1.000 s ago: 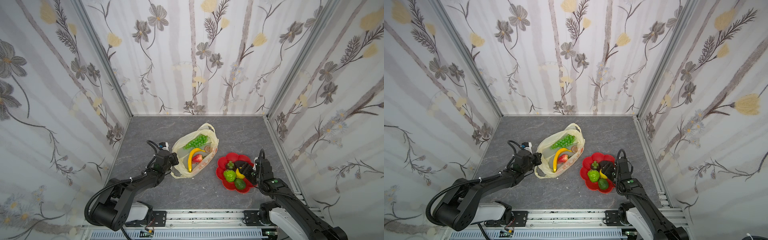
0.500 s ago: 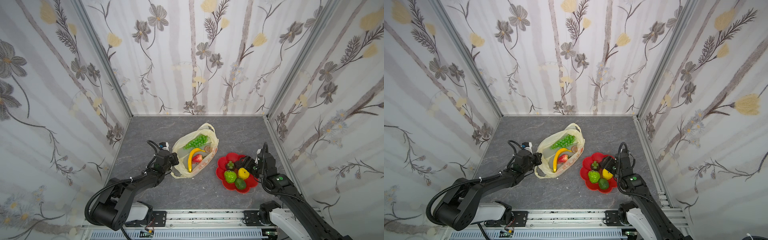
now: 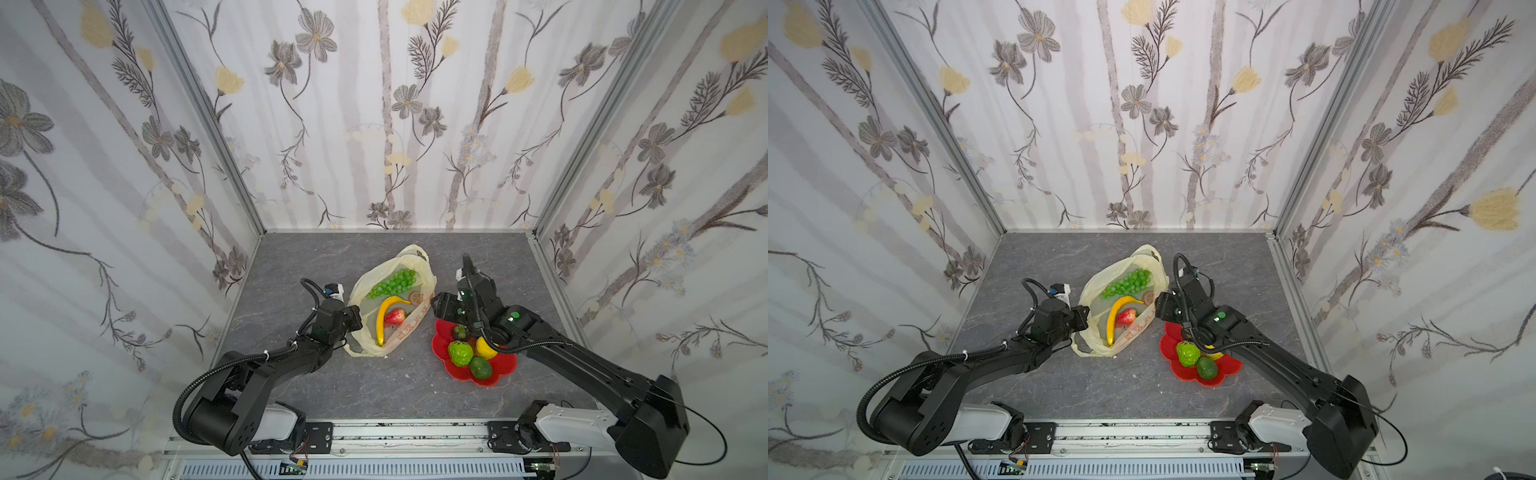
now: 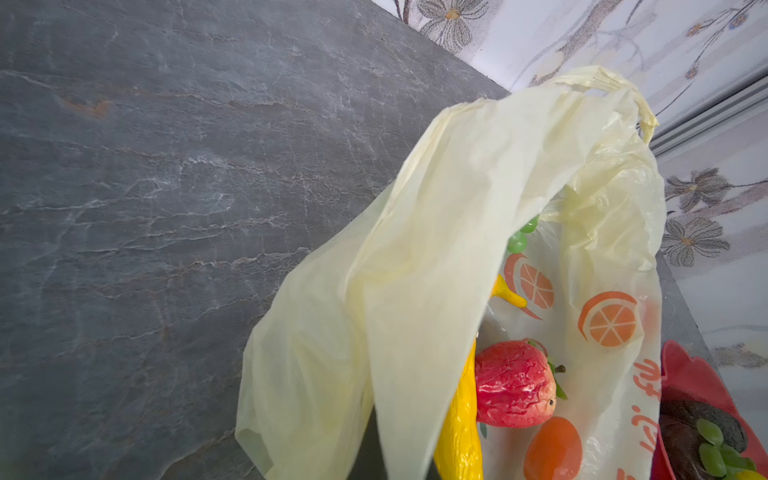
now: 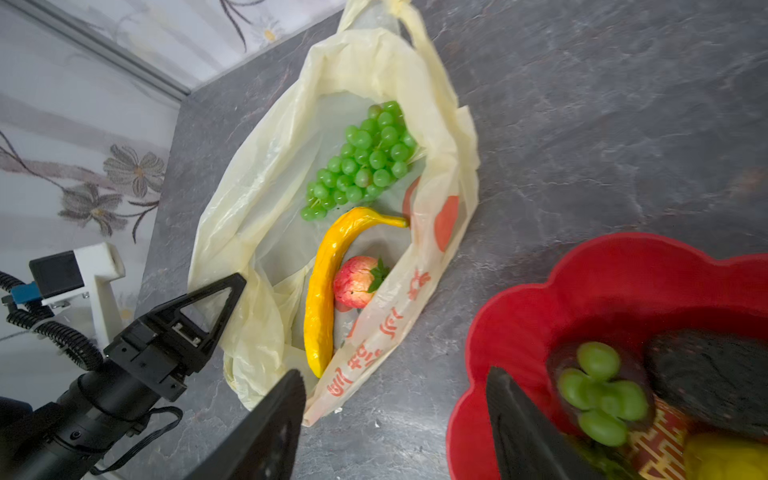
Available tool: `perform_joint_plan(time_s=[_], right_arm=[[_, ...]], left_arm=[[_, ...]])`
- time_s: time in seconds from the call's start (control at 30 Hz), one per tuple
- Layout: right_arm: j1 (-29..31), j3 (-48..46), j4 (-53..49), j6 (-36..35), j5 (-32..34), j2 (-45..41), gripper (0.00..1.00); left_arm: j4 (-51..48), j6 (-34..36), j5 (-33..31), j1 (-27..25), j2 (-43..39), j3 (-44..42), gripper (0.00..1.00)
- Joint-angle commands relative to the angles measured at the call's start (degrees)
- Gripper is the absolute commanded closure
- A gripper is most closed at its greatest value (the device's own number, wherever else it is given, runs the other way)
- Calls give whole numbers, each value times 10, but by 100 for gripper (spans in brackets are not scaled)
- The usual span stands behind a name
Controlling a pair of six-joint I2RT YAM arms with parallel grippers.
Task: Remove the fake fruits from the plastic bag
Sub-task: 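Move the right gripper back over the bag toward the strawberry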
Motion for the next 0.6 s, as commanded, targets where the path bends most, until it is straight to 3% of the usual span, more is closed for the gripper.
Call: perform_joint_plan(time_s=[0.0, 0.17, 0.57], right_arm=[[25, 62, 12, -16, -10, 75, 31], [42, 139, 7, -23, -24, 195, 33], [42, 189, 32, -31, -62, 327, 36]], left_arm=[[16, 6, 3, -1, 0, 5, 100], [15, 6, 7, -2, -3, 5, 100], [16, 7, 6, -2, -2, 5, 100]])
